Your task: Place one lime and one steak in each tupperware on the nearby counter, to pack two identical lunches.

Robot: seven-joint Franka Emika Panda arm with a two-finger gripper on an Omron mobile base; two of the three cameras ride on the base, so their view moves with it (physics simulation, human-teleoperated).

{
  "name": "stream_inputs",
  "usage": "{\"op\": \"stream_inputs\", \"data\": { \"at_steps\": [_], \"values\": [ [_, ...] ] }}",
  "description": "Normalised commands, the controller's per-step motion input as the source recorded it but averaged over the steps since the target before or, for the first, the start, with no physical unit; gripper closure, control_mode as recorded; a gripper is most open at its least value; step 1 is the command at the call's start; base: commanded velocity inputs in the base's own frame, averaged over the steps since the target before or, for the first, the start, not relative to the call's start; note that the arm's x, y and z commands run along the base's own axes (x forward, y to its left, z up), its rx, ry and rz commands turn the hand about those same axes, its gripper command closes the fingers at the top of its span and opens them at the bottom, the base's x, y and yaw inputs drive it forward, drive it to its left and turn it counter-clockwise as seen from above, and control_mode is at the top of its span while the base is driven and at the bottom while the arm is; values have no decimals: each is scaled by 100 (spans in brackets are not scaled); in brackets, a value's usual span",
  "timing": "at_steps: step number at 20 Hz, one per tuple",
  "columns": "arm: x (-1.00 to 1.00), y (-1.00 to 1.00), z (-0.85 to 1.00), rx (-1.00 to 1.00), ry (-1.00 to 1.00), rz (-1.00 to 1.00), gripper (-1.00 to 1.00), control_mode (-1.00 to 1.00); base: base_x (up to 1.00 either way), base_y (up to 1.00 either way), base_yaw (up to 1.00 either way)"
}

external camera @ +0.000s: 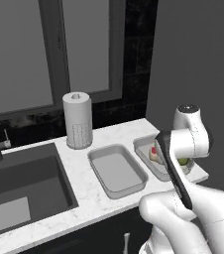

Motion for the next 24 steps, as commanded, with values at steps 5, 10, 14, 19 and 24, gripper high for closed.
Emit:
{"op": "stream_inputs", "data": {
  "at_steps": [5, 10, 14, 19, 24],
  "values": [
    [45, -14, -39, 0, 1, 0, 100, -100, 0, 0, 0],
    [48, -12, -54, 0, 0, 0, 100, -100, 0, 0, 0],
    [50, -5, -42, 0, 0, 0, 100, -100, 0, 0, 0],
    [46, -1, -27, 0, 0, 0, 100, -100, 0, 0, 0],
    [40, -12, -25, 0, 1, 0, 100, -100, 0, 0, 0]
  ]
}}
